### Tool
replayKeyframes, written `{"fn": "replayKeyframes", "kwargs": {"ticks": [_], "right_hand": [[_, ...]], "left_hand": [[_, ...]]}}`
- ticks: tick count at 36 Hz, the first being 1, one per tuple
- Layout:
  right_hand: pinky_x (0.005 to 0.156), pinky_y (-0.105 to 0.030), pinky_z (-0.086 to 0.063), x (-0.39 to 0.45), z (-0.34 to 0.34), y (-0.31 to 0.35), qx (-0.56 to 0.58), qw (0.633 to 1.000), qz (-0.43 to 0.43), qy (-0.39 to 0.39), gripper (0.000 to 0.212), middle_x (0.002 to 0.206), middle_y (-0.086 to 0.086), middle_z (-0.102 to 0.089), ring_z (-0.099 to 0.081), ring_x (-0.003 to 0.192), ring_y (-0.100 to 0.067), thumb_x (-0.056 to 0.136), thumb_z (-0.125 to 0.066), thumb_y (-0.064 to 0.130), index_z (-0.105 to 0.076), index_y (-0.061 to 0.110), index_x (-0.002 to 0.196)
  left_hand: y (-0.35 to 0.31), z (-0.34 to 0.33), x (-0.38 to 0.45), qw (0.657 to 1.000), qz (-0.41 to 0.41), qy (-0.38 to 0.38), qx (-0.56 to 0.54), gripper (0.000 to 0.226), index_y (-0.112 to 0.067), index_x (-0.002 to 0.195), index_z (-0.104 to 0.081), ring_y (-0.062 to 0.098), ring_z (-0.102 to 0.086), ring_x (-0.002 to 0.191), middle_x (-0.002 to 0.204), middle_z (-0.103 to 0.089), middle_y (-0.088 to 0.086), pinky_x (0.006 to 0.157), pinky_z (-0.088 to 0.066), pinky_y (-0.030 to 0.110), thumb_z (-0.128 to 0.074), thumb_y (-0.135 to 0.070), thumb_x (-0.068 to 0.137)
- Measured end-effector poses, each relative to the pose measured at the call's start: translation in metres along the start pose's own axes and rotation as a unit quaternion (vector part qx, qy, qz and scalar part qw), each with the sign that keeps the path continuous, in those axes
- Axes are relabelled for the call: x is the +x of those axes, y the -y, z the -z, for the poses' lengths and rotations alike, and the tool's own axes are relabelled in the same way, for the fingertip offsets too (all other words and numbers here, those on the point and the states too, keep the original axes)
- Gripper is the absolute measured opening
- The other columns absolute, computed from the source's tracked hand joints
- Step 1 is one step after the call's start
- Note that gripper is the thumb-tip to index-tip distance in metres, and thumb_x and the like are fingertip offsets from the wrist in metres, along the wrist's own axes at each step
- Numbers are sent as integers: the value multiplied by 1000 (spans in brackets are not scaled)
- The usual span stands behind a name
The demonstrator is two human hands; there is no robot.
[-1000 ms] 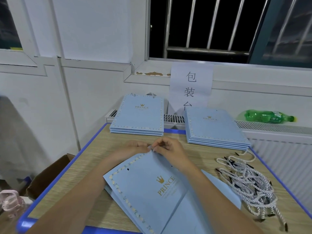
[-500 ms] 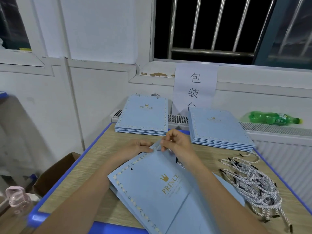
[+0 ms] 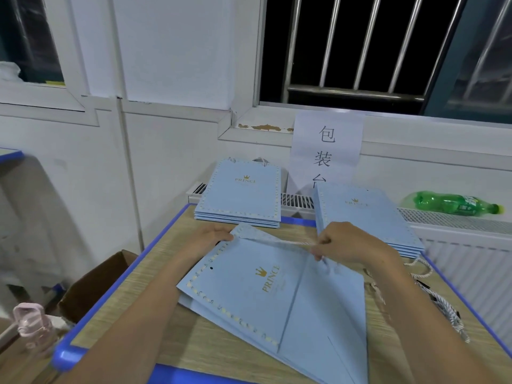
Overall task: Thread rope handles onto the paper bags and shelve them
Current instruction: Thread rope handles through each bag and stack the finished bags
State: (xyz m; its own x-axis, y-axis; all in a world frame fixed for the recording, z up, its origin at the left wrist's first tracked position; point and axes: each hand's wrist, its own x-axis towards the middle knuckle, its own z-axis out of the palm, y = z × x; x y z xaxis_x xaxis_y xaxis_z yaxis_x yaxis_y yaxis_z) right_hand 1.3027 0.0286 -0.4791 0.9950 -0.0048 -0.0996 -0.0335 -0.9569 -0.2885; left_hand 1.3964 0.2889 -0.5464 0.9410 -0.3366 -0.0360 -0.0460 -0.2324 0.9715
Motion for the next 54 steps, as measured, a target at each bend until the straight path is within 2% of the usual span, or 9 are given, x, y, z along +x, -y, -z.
{"fn": "replayKeyframes", "kwargs": {"ticks": [5, 8, 14, 25, 30, 34, 41, 48, 54], "right_hand": [[50, -19, -38, -4, -4, 26, 237, 959, 103, 119, 16, 59, 3, -56, -48, 55, -11, 90, -62, 20, -71, 16, 77], [53, -16, -43, 2, -18, 45, 338, 921, 156, 113, 14, 68, 3, -67, -60, 59, -6, 92, -60, 15, -69, 15, 82], [55, -18, -46, 16, -36, 56, 499, 851, 153, 67, 10, 74, -3, -69, -62, 62, -9, 90, -59, 4, -69, 5, 94], [45, -11, -37, 20, -58, 21, 272, 961, 40, -38, 11, 70, 0, -60, -51, 50, -1, 85, -63, 7, -58, 12, 76], [88, -27, -42, 19, -59, 25, 70, 995, 12, -69, 63, 130, -7, -42, -45, 115, -21, 85, -68, 31, -37, 16, 138], [103, -32, -27, 17, -63, 38, -8, 987, 90, -136, 69, 131, -5, -30, -24, 124, -23, 86, -64, 32, -29, 26, 145], [94, -34, -40, 26, -86, 52, 66, 968, 195, -144, 15, 106, 5, -60, -50, 105, -15, 91, -60, 27, -69, 21, 101], [81, -20, -49, 16, -84, 57, 220, 943, 216, -126, 3, 84, 11, -69, -62, 82, -1, 85, -69, 20, -70, 19, 83], [72, -12, -47, 4, -80, 61, 245, 935, 239, -90, 6, 84, 8, -69, -62, 80, -1, 85, -69, 17, -67, 21, 80]], "left_hand": [[6, -12, -3, 996, -21, -78, 22, 9, -7, 83, -66, 21, -60, 75, 81, -64, 10, 71, -42, 29, -57, -8, 85], [12, -19, -4, 990, -75, -107, 50, 18, -7, 71, -59, 14, -51, 69, 69, -56, 7, 67, -37, 28, -59, -25, 71], [18, -20, -5, 961, -126, -138, 203, 31, -8, 65, -56, 4, -44, 57, 62, -53, 7, 56, -38, 21, -45, -1, 93], [14, -7, -17, 933, -83, -118, 331, 37, -7, 67, -46, 12, -35, 54, 65, -46, 7, 49, -24, 23, -45, -26, 99], [12, 4, -36, 946, -75, -29, 315, 43, -10, 63, -59, 5, -36, 46, 55, -45, -2, 49, -26, 20, -48, -35, 97], [9, 3, -57, 965, -63, 50, 251, 36, -12, 62, -50, 3, -34, 46, 59, -42, -4, 49, -26, 17, -57, -31, 92], [6, 0, -59, 975, -14, 92, 203, 24, -5, 74, -60, 6, -41, 53, 71, -51, 2, 52, -30, 17, -63, -25, 87], [2, 1, -59, 986, -2, 88, 140, 40, -2, 84, -66, 24, -61, 100, 101, -69, 9, 95, -41, 36, -52, -34, 65], [5, 0, -56, 987, 8, 74, 141, 38, -2, 83, -66, 19, -59, 98, 100, -68, 10, 95, -39, 30, -47, -30, 64]]}}
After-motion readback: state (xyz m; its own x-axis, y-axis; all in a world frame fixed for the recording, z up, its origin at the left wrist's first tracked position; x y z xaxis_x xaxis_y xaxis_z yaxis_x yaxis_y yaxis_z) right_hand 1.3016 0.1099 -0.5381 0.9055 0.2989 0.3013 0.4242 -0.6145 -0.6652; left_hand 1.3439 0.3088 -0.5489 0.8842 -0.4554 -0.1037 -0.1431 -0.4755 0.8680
